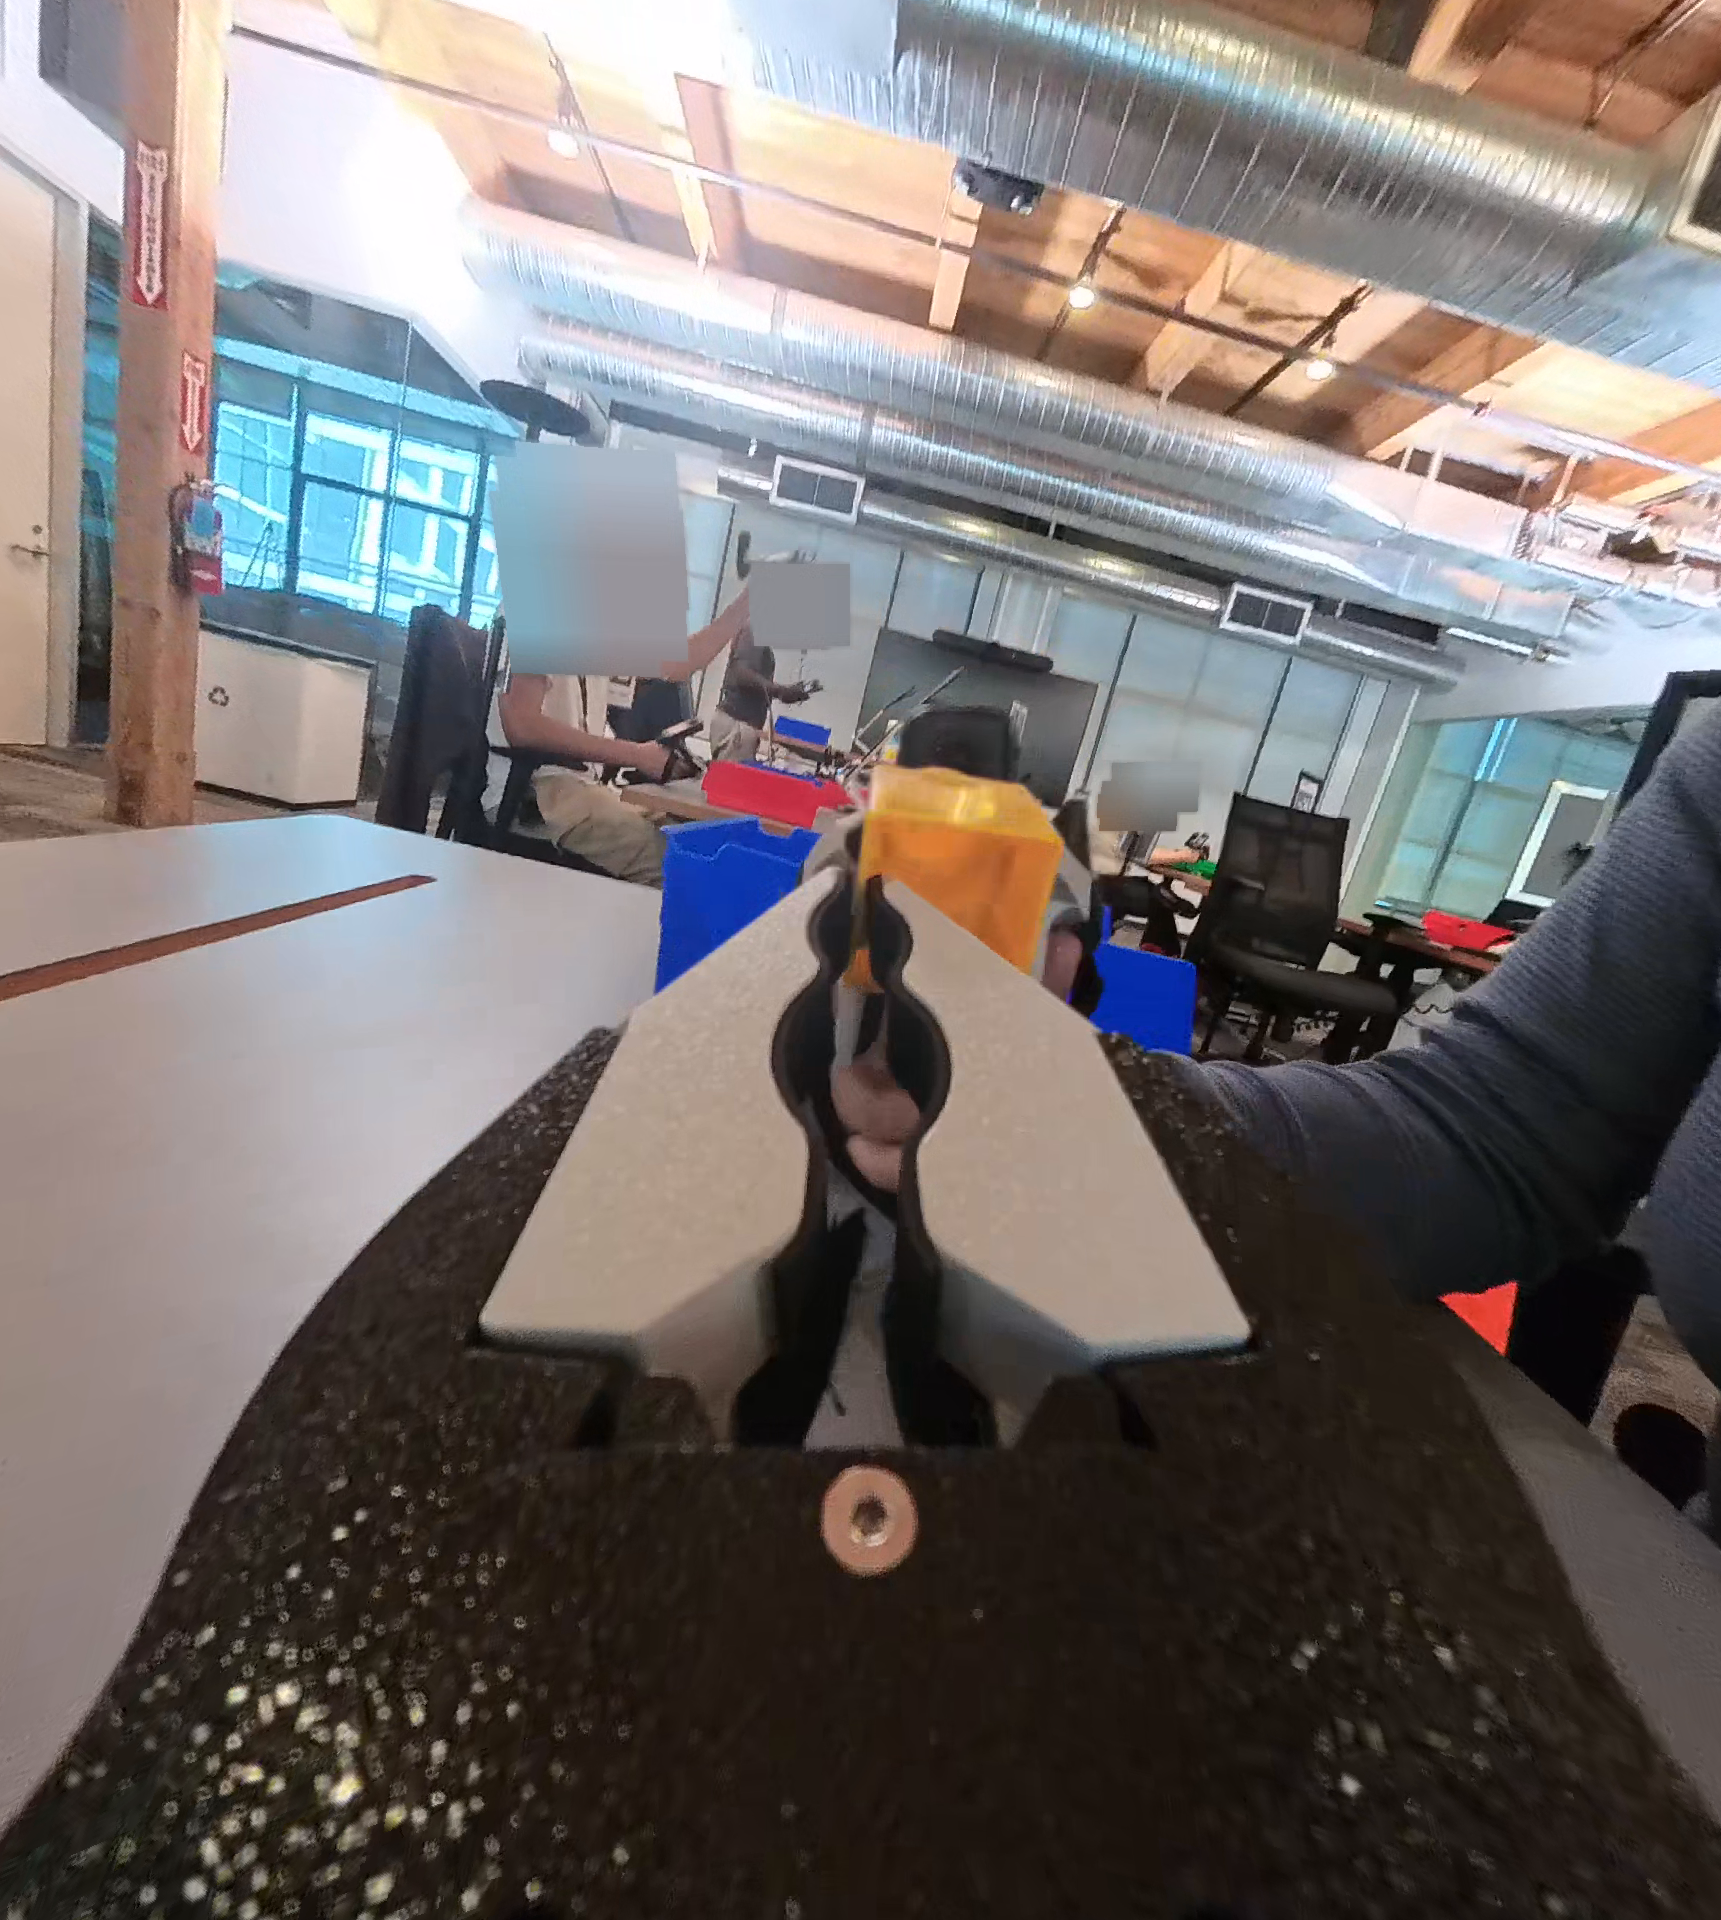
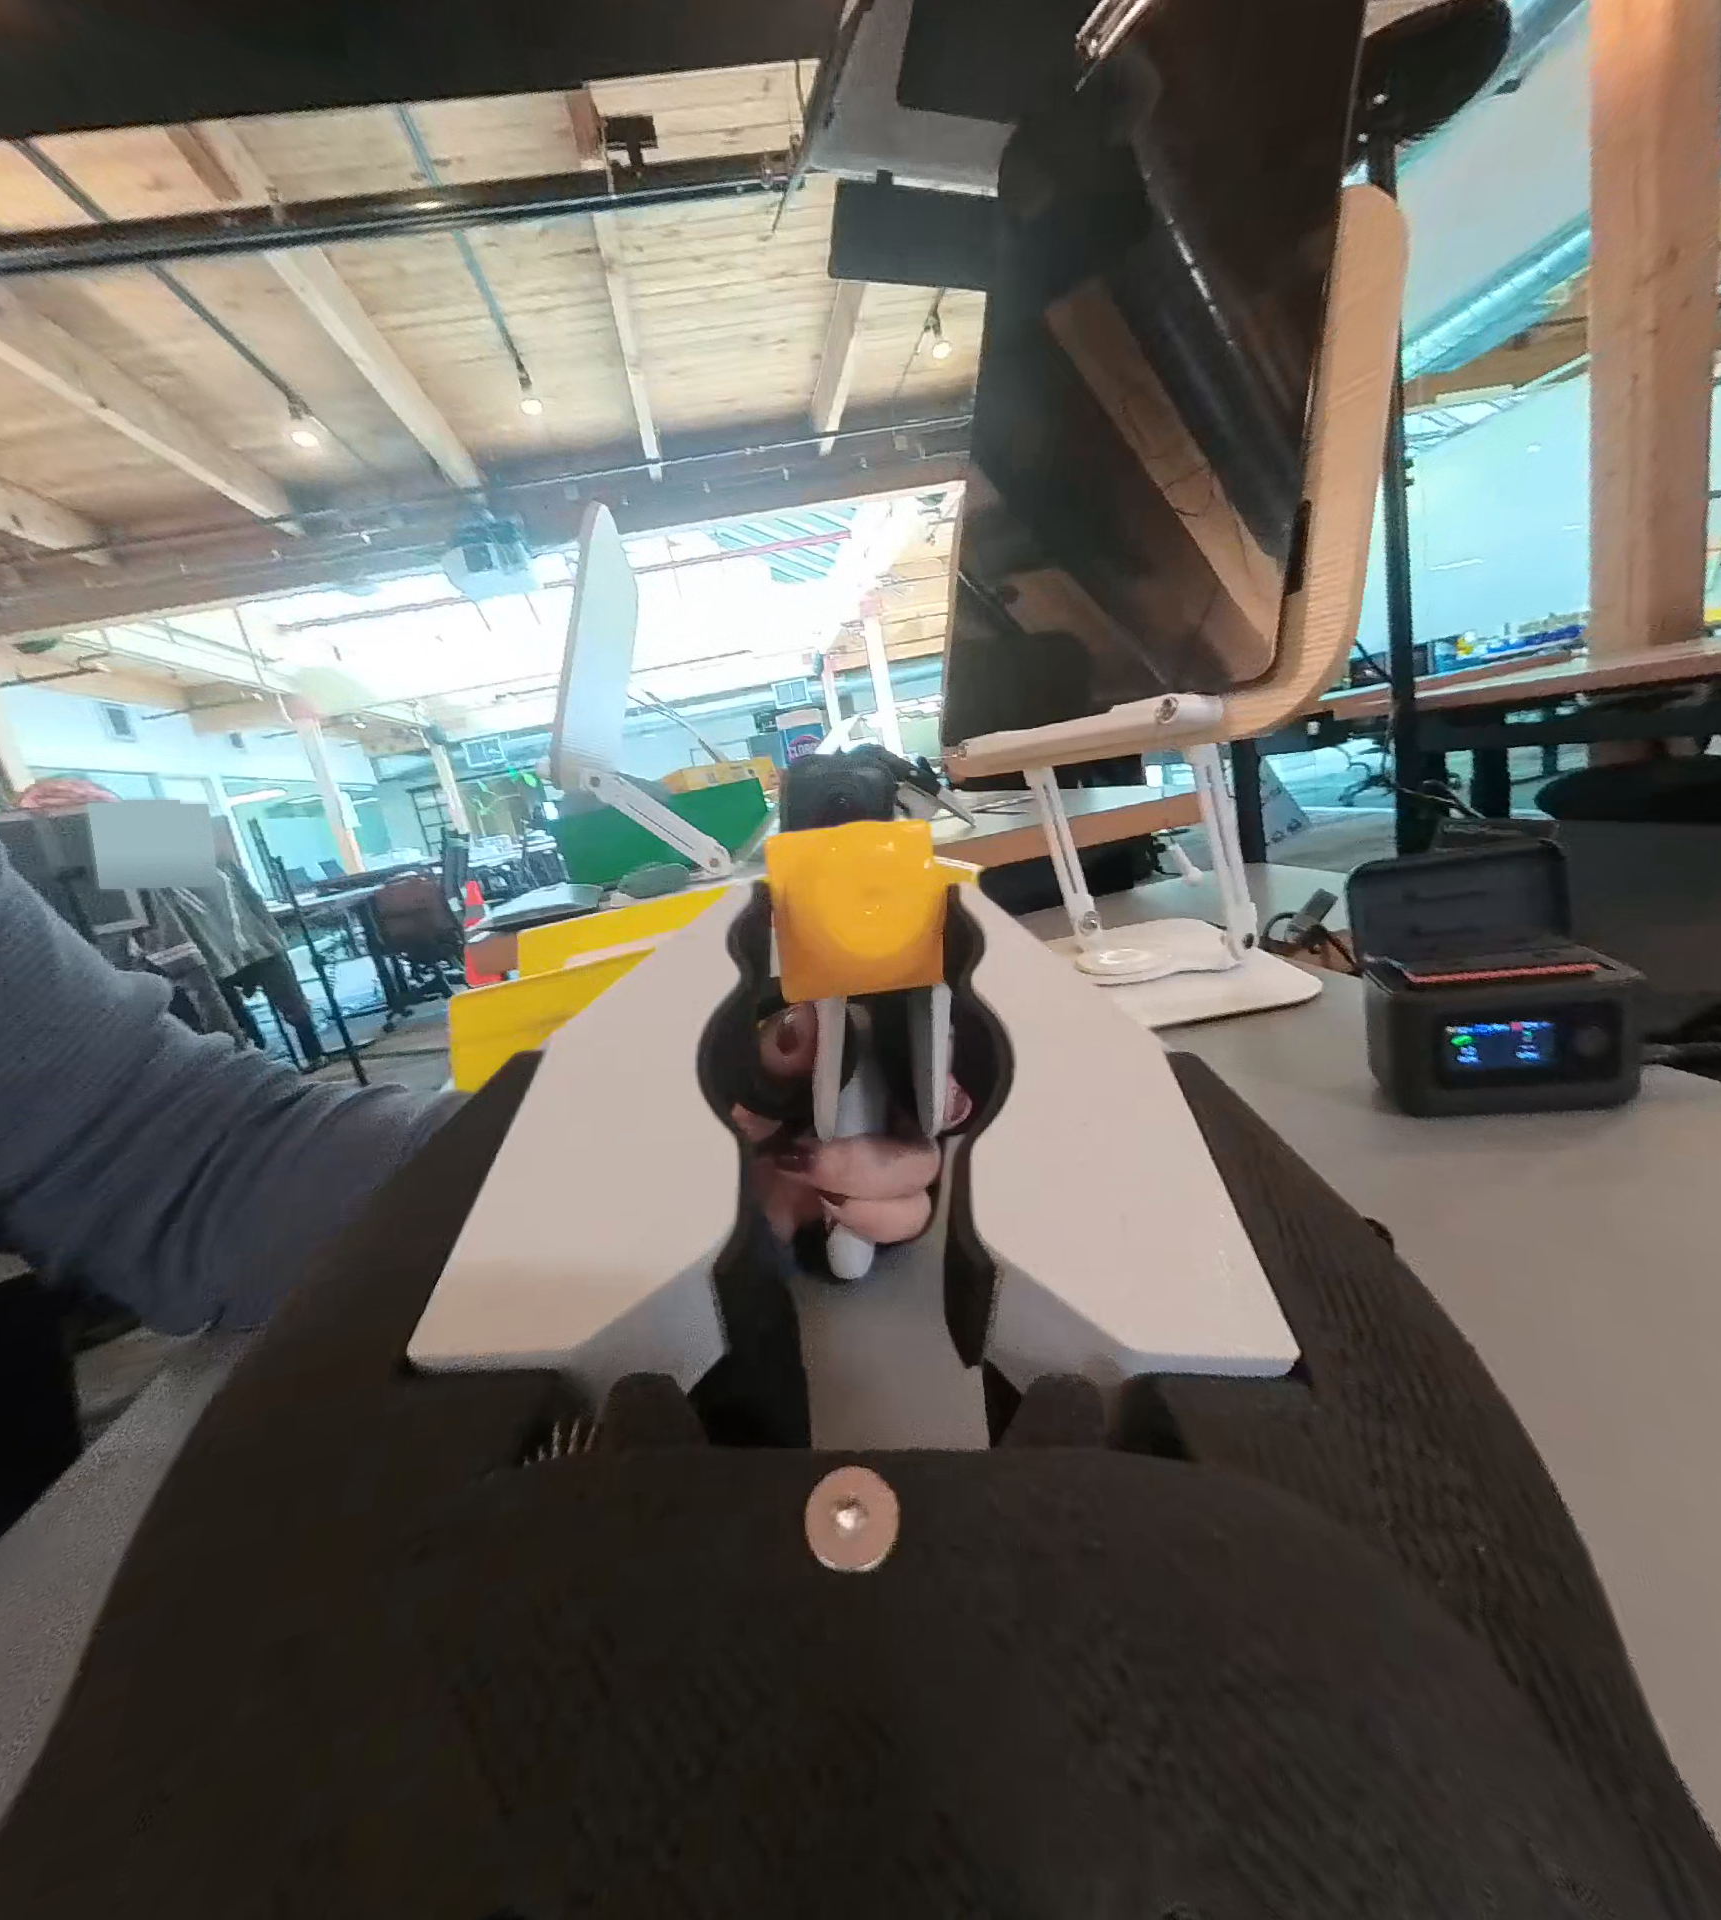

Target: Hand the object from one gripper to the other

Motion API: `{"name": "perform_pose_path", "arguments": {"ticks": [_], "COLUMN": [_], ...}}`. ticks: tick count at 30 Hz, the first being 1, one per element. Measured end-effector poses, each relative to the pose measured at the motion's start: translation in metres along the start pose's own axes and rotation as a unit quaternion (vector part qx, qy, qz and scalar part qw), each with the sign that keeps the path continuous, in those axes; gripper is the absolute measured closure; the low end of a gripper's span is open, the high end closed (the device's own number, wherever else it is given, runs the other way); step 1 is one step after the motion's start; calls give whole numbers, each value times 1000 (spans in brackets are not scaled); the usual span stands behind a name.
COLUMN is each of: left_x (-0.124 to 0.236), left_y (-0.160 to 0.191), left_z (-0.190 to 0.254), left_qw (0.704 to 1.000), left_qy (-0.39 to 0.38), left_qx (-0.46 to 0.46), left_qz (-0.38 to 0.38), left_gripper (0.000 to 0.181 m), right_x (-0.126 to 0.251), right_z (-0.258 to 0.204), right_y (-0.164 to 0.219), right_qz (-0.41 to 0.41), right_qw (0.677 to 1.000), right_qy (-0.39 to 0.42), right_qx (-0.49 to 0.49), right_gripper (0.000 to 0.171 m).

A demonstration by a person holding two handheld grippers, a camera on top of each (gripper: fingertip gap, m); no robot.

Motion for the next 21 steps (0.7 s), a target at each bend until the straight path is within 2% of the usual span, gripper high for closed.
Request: {"name": "perform_pose_path", "arguments": {"ticks": [4, 7, 9, 11, 13, 15, 17, 19, 21], "left_x": [-1, 4, 9, 11, 7, 0, -7, -8, -5], "left_y": [3, 0, -4, -7, -3, 4, 9, 10, 8], "left_z": [-7, -16, -21, -20, -19, -18, -16, -15, -17], "left_qw": [999, 993, 991, 992, 993, 992, 989, 987, 987], "left_qy": [-54, -115, -126, -104, -111, -125, -136, -146, -154], "left_qx": [-7, 8, 28, 43, 37, 13, -10, -22, -13], "left_qz": [-8, 13, 42, 55, 27, -22, -60, -65, -50], "left_gripper": [176, 152, 141, 113, 96, 89, 89, 95, 99], "right_x": [1, 3, 6, 8, 7, 4, -2, -7, -12], "right_z": [4, 5, 6, 8, 9, 8, 4, -1, -6], "right_y": [1, -3, -7, -8, -4, 2, 10, 20, 31], "right_qz": [-17, -16, -13, -29, -64, -107, -155, -201, -227], "right_qw": [998, 989, 976, 957, 932, 899, 852, 800, 774], "right_qy": [38, 90, 129, 175, 204, 224, 228, 214, 181], "right_qx": [43, 117, 176, 231, 294, 361, 445, 523, 562], "right_gripper": [140, 141, 140, 141, 141, 141, 141, 140, 140]}}
Point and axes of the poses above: each gripper's, where its closed fingertips meet, x back along the fingers, y out of its underside, z = x × y across the jaws, the point moved 9 cm from there along x, back along the fingers, and after that the axes turned 8 degrees about z, right-handed, at the moved point
